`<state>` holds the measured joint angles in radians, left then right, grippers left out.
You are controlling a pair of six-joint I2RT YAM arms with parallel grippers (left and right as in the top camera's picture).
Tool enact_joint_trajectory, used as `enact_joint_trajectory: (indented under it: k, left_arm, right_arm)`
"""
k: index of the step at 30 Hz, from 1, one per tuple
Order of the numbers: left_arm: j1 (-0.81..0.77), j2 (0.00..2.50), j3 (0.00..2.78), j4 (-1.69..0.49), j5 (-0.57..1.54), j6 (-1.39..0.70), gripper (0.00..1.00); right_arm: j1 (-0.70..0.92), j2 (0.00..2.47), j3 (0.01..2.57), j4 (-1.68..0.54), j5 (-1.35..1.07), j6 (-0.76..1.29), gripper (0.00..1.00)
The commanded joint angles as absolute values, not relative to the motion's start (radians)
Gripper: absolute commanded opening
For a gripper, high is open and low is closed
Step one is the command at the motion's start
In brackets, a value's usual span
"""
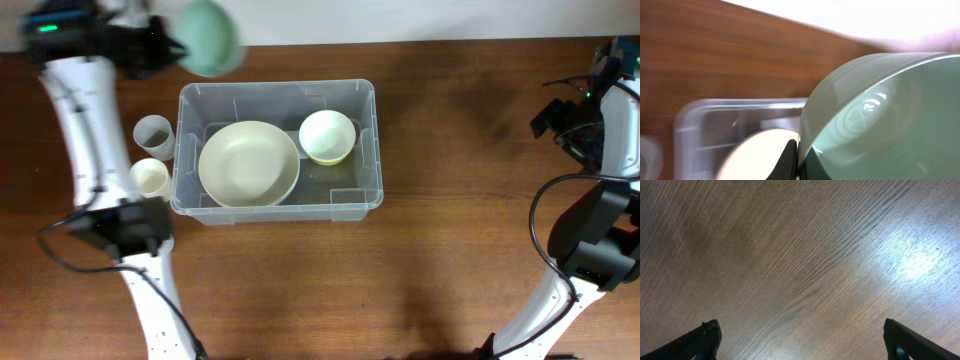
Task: Pack container
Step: 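Carry the green bowl with the left gripper over the white bowl, then lower the green bowl onto the white bowl, release, withdraw left gripper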
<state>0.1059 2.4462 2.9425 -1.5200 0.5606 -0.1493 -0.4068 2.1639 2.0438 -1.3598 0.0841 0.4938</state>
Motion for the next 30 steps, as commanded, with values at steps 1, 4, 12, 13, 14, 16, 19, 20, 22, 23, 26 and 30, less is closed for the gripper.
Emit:
enact_joint_trajectory:
  k: [1, 4, 12, 13, 14, 16, 19, 20, 22, 23, 26, 30]
  left_arm:
    - [-0.015, 2.431, 2.953, -1.539, 0.426, -0.051, 0.01]
    - [-0.124, 2.431, 2.953, -1.551, 0.354, -0.050, 0.01]
    - [-0.323, 2.463, 2.931, -1.561, 0.072, -0.059, 0.01]
    - [-0.334, 2.475, 2.928, -1.562, 0.063, -0.060, 0.01]
    - [-0.346, 2.491, 2.928, -1.566, 0.064, -0.062, 0.01]
    - [-0.361, 2.516, 2.928, -1.578, 0.064, -0.076, 0.01]
    - [-0.367, 2.556, 2.927, -1.589, 0.070, -0.081, 0.01]
    - [-0.368, 2.567, 2.927, -1.590, 0.075, -0.081, 0.01]
    - [-0.368, 2.591, 2.927, -1.591, 0.083, -0.081, 0.01]
    - [-0.368, 2.602, 2.927, -1.592, 0.082, -0.081, 0.01]
    - [-0.368, 2.626, 2.927, -1.591, 0.082, -0.081, 0.01]
    - [-0.368, 2.664, 2.927, -1.589, 0.083, -0.081, 0.01]
  right_arm:
    - [-0.405, 2.149, 2.042, -1.360, 0.086, 0.496, 0.99]
    - [-0.405, 2.149, 2.042, -1.360, 0.086, 0.496, 0.99]
    - [-0.405, 2.149, 2.042, -1.360, 0.086, 0.495, 0.99]
    - [-0.405, 2.149, 2.042, -1.359, 0.086, 0.496, 0.99]
    - [-0.405, 2.149, 2.042, -1.359, 0.086, 0.496, 0.99]
    - [-0.405, 2.149, 2.042, -1.359, 0.086, 0.496, 0.99]
    - [-0.405, 2.149, 2.042, -1.360, 0.086, 0.496, 0.99]
    - [-0.405, 2.149, 2.042, -1.360, 0.086, 0.496, 0.99]
    - [-0.405, 2.149, 2.042, -1.359, 0.086, 0.496, 0.99]
    - [-0.405, 2.149, 2.042, -1.359, 0.086, 0.496, 0.99]
    - [-0.405, 2.149, 2.042, -1.359, 0.086, 0.496, 0.99]
    - [-0.405, 2.149, 2.042, -1.359, 0.086, 0.496, 0.99]
